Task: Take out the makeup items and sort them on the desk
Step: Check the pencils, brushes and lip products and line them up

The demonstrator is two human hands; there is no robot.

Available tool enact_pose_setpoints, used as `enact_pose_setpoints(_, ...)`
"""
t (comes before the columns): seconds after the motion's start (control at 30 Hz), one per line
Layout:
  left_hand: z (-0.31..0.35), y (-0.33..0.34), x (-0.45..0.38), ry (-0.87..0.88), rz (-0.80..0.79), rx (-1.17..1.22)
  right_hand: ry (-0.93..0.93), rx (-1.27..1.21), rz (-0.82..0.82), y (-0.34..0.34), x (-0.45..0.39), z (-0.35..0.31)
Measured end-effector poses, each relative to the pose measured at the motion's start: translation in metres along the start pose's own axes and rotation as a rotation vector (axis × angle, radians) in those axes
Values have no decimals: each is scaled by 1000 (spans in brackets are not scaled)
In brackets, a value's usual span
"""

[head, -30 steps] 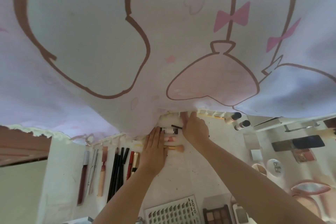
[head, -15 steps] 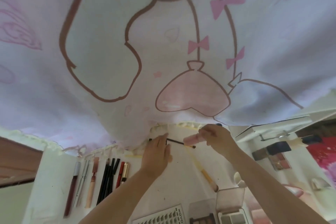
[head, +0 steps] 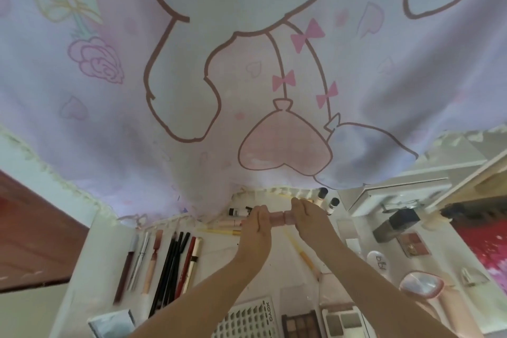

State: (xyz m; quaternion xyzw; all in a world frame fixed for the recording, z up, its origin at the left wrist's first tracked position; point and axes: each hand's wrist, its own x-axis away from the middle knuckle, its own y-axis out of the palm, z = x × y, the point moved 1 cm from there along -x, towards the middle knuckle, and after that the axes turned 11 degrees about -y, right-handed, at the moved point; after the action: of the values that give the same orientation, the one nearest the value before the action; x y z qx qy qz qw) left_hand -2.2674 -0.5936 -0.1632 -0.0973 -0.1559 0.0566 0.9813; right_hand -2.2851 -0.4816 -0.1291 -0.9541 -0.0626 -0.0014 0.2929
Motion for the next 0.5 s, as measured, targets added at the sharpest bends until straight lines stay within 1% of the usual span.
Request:
enact_pose_setpoints(0.07,0,1,6,-73,11,65,-21,33,25,1,9,-2)
enact_pose_setpoints(0.2,2,5,13,-161,-24,52,-94,134,8,-2,16,-1)
enact_pose_setpoints(0.23,3,6,15,-229,-44,76,-142,174,47,-3,18,-2)
enact_pose_setpoints(0.3,8,9,18,-431,-119,181,-82,114,-45,-15,25,-12)
enact_pose_setpoints(0.33,10,10,19,-517,-173,241,-108,161,-50,-18,24,-9)
enact_pose_setpoints(0.37,12,11,21,-574,-226,289,-136,188,-143,-19,27,-6)
enact_pose_setpoints(0.4,13,11,22,-588,-256,310,-315,289,-125,-20,29,0)
enact_pose_setpoints(0.43,14,11,22,-577,-264,320,-419,301,-93,-20,25,12)
enact_pose_setpoints(0.47,15,9,22,-549,-251,320,-430,277,-130,-23,25,15)
enact_pose_setpoints(0.5,15,7,22,-517,-231,315,-396,215,-168,-26,24,18)
